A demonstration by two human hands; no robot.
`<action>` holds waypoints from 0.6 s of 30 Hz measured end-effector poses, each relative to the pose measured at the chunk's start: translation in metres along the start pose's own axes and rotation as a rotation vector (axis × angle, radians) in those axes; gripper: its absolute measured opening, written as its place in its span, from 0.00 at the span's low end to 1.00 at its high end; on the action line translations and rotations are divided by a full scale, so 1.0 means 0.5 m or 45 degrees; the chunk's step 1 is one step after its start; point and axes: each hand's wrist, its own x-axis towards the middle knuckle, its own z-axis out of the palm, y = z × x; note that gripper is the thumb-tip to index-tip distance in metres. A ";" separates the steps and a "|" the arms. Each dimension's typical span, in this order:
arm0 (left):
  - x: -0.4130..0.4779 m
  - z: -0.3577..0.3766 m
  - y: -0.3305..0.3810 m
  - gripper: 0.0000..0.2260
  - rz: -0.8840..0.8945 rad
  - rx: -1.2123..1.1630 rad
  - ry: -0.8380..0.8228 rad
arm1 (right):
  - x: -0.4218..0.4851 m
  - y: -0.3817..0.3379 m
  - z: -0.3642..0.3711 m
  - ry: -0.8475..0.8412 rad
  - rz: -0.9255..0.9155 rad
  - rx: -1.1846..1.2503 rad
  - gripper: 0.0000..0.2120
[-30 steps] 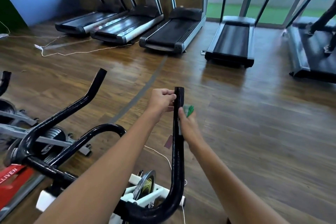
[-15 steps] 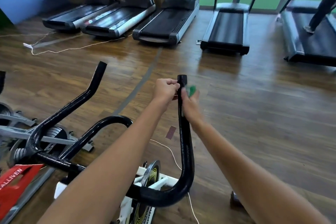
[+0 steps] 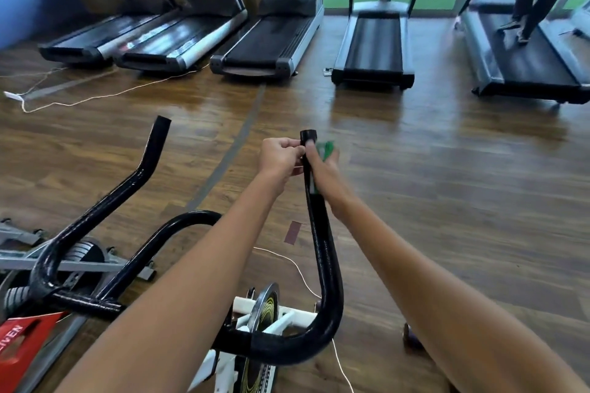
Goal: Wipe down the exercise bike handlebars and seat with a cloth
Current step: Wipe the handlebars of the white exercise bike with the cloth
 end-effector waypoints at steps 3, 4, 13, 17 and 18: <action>-0.001 0.000 0.002 0.05 0.010 0.002 -0.018 | 0.049 -0.052 0.013 0.056 -0.106 -0.048 0.18; -0.001 0.000 0.002 0.05 0.012 0.005 -0.018 | 0.047 -0.046 0.013 0.080 -0.120 -0.076 0.15; 0.008 0.003 0.009 0.05 -0.022 0.033 -0.030 | -0.271 0.083 -0.030 -0.020 0.364 -0.416 0.23; 0.004 0.005 0.006 0.05 -0.008 0.035 -0.018 | -0.264 0.060 -0.029 -0.042 0.353 -0.414 0.23; 0.002 0.007 0.006 0.05 -0.004 0.035 -0.009 | -0.232 0.054 -0.021 -0.014 0.288 -0.385 0.23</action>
